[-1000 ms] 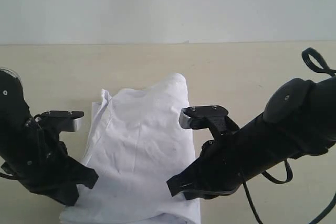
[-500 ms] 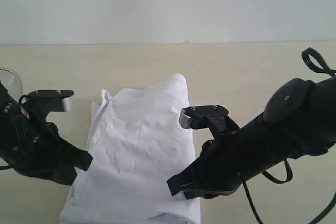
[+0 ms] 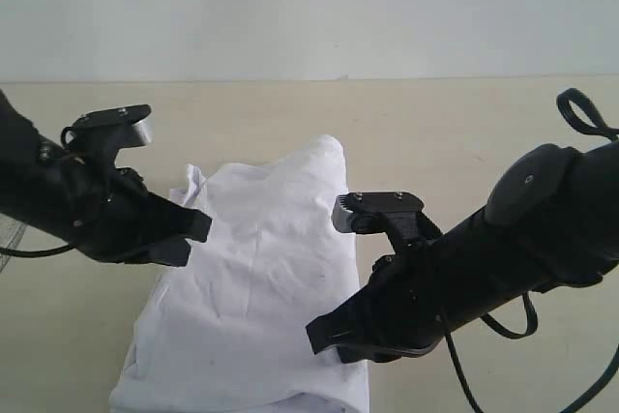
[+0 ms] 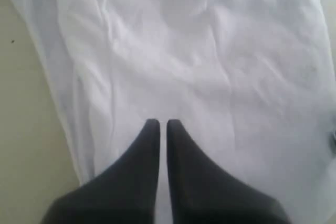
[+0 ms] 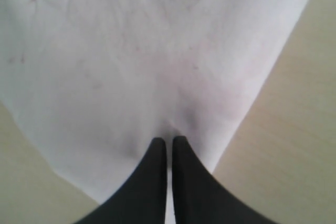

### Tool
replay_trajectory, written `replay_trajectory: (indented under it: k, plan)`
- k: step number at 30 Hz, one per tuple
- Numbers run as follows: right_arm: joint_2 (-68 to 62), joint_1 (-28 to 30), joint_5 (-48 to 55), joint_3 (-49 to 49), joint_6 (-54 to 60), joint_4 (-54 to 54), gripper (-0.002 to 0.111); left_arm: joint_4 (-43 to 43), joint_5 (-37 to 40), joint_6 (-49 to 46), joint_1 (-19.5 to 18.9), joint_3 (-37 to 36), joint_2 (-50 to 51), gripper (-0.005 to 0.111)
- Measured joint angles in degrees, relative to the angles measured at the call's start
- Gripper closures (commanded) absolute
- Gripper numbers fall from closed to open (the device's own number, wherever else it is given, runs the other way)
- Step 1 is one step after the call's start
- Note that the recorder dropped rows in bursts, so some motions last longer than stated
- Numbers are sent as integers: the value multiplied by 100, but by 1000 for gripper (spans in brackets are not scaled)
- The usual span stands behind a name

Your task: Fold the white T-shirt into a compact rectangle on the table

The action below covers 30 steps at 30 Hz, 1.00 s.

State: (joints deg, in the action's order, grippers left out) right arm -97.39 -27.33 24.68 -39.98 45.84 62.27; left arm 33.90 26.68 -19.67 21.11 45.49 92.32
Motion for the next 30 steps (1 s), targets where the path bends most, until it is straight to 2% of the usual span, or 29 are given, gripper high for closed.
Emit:
replay_trajectory:
  k: [5,11,19,26,29,30]
  plan:
    - [0,0,0,0,0,8,108,80,0,-179,0,391,734,102]
    - [0,0,0,0,0,14,108,-191,-29,-85,0,448,1226,102]
    - [0,0,0,0,-10,14,108,-1374,-101,974,0,473,1126,102]
    - [82,25,-192,0,-10,97,108,-1463,27,1105,0,684,600,102]
    - [318,516,122,-182,-58,145,108,-1463,97,1105,0,697,460,102]
    - [343,939,622,-412,-81,184,108,-1463,120,1105,0,697,460,102]
